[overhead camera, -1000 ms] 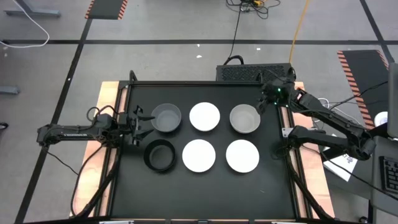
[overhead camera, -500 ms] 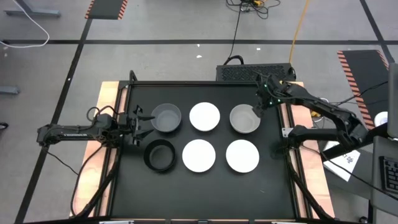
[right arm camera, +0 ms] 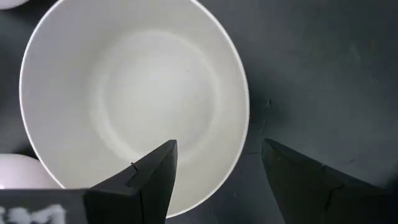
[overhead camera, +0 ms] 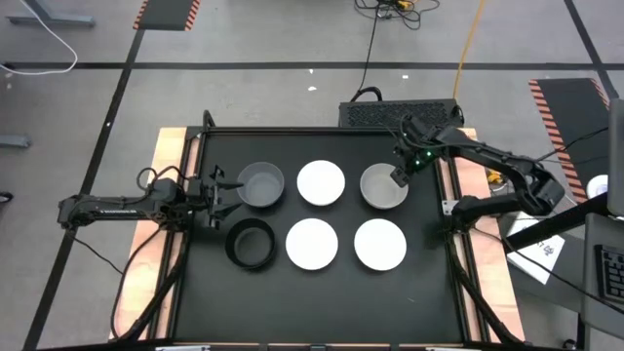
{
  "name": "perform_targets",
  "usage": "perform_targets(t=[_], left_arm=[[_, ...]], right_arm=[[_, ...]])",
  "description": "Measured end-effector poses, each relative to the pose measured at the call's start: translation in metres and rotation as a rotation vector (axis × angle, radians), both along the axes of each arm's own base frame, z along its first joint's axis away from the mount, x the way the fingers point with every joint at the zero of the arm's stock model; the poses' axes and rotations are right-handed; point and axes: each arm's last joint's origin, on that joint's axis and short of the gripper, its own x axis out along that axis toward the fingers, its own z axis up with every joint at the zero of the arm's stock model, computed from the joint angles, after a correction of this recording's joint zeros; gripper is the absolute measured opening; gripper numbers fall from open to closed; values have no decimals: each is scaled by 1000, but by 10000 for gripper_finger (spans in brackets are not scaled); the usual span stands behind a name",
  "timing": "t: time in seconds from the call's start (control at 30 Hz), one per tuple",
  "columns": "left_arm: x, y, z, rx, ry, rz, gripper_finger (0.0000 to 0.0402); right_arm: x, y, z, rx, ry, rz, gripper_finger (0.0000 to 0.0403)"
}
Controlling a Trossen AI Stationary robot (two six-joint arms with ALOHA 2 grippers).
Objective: Nest bowls inside each other
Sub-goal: Stack the right light grey bowl on top of the top white bowl
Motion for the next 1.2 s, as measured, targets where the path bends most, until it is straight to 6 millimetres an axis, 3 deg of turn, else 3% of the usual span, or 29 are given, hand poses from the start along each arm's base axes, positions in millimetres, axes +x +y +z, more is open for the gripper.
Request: perform_targets(t=[0.83, 1.2], left_arm=[[0, 0, 0, 6, 1, -7, 260], [0, 0, 0, 7, 0, -7, 262]], right_arm=[[7, -7, -13, 26, 28, 4, 226], [5, -5, -30, 4, 12, 7, 226]])
